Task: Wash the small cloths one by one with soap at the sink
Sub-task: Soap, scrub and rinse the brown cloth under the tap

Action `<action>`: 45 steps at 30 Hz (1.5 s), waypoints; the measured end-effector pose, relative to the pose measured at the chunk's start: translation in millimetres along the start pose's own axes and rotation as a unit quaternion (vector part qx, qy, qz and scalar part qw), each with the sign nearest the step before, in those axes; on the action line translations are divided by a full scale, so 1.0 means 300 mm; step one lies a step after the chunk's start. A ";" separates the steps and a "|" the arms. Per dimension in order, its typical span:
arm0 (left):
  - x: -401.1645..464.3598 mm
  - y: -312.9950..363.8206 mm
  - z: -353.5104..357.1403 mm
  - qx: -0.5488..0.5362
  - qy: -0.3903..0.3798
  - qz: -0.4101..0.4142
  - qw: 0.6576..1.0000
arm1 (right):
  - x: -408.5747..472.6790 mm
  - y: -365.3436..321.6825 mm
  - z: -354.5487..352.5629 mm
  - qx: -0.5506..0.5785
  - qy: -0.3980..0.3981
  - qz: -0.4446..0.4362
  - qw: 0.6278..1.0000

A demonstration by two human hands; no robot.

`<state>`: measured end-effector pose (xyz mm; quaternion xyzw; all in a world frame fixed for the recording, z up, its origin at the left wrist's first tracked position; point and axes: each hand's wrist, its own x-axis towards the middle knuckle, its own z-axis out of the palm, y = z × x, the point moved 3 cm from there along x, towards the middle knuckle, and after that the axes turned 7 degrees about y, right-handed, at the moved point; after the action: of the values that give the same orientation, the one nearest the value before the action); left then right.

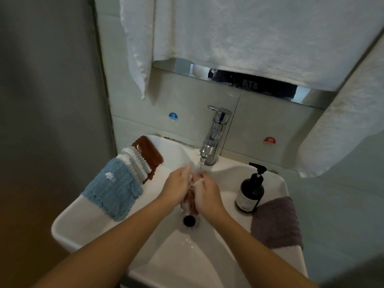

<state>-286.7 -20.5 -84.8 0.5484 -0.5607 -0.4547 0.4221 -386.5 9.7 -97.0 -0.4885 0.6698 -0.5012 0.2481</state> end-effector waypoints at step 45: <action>-0.051 -0.008 0.060 -0.054 -0.058 0.068 0.995 | 0.055 0.026 0.003 0.122 0.203 0.158 0.959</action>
<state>-303.1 -4.3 -91.0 0.4585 -0.5949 -0.4853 0.4477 -395.4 -5.5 -101.9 -0.2306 0.7082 -0.6224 0.2405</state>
